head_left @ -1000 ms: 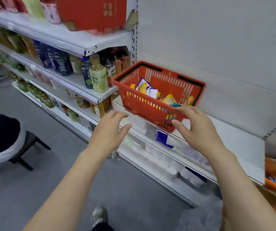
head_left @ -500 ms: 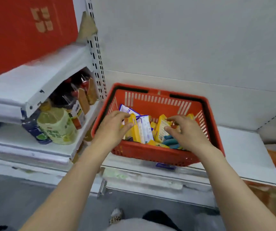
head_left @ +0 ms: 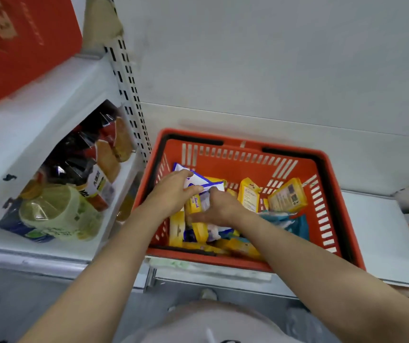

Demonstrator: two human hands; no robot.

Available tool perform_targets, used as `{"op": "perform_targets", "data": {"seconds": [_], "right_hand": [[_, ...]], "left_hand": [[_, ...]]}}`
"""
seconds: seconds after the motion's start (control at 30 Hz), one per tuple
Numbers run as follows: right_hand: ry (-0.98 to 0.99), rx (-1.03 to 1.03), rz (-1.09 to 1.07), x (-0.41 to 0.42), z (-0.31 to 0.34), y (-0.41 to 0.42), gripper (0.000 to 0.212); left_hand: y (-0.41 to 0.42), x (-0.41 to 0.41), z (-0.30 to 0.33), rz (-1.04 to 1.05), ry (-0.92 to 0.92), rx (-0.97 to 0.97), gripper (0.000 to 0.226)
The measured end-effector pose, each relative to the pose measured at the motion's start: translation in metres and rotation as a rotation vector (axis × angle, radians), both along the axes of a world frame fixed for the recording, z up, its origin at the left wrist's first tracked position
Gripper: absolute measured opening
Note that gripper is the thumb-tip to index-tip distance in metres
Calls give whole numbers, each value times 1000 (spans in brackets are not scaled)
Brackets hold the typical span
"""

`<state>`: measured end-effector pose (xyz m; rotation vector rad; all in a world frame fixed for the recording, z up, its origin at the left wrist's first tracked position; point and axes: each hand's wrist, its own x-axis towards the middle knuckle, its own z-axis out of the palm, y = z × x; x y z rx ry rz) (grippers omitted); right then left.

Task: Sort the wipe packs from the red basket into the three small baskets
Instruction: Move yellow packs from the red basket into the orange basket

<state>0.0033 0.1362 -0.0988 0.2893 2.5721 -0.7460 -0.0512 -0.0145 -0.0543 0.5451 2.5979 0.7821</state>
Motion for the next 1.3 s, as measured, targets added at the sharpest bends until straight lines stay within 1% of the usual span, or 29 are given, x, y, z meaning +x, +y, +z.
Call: {"op": "perform_targets", "data": {"seconds": [0.07,0.17,0.23,0.3,0.33,0.4,0.47,0.5,0.53,0.57,0.6,0.63,0.67,0.73,0.77,0.8,0.83,0.87,0.9,0.97,1.0,1.03,1.07,1.1,1.13,1.2,1.27,1.3], "right_hand": [[31,-105,-42,-3,-6,1,81],[-6,-238,-138,-6,-5,19,73],[-37,-413,-269,-7,1,40,68],[-56,-668,-376,-5,6,58,63],[-59,-760,-386,-5,8,65,63],[-47,-839,-374,-4,11,74,63],[-11,-839,-399,-5,13,76,63],[25,-801,-404,-5,15,75,62],[88,-714,-380,-6,16,72,62],[169,-574,-328,-6,18,69,64],[240,-432,-267,-6,19,66,67],[279,-356,-225,-5,23,63,69],[267,-363,-214,-4,26,62,68],[171,-523,-269,-3,31,63,55],[137,-593,-307,-2,32,64,48],[132,-621,-344,-2,33,67,43],[144,-615,-377,-2,34,69,40],[156,-596,-412,-2,35,71,39],[161,-598,-452,-1,36,73,41],[156,-645,-516,1,37,73,55],[167,-665,-528,2,38,72,67],[186,-684,-527,4,39,71,79],[202,-710,-519,5,39,69,89],[217,-736,-505,7,39,67,95],[230,-759,-489,8,39,65,97],[251,-788,-477,12,39,63,94],[270,-814,-506,18,40,61,84],[280,-823,-540,22,41,60,78]], "left_hand": [[7,-10,-3,0,-46,-12,61],[15,-21,-8,-2,-164,-11,62],[21,-25,-9,-9,-217,15,59],[26,-29,-8,-3,-199,77,55],[28,-31,-6,8,-186,119,54],[32,-36,-3,33,-198,179,52],[35,-38,-2,63,-234,211,43],[35,-38,-3,86,-238,233,36],[36,-37,-4,118,-237,259,30],[35,-36,-5,152,-233,285,26],[34,-34,-4,177,-230,306,25],[34,-31,-4,192,-232,337,26],[34,-29,-2,203,-243,381,26],[32,-26,3,210,-280,476,24],[31,-24,8,201,-300,503,23],[28,-23,13,182,-318,495,24],[23,-22,17,153,-325,430,29],[17,-22,21,104,-310,301,37],[10,-21,24,38,-282,118,46],[0,-14,29,-124,-247,-257,51],[-2,-10,31,-191,-262,-383,50],[-1,-5,32,-218,-302,-451,48],[1,-1,33,-230,-335,-503,48],[3,2,32,-260,-331,-558,50],[5,4,31,-282,-314,-614,54],[6,6,25,-243,-331,-644,60],[4,7,20,-145,-410,-550,56],[3,8,19,-123,-399,-511,52]]}}
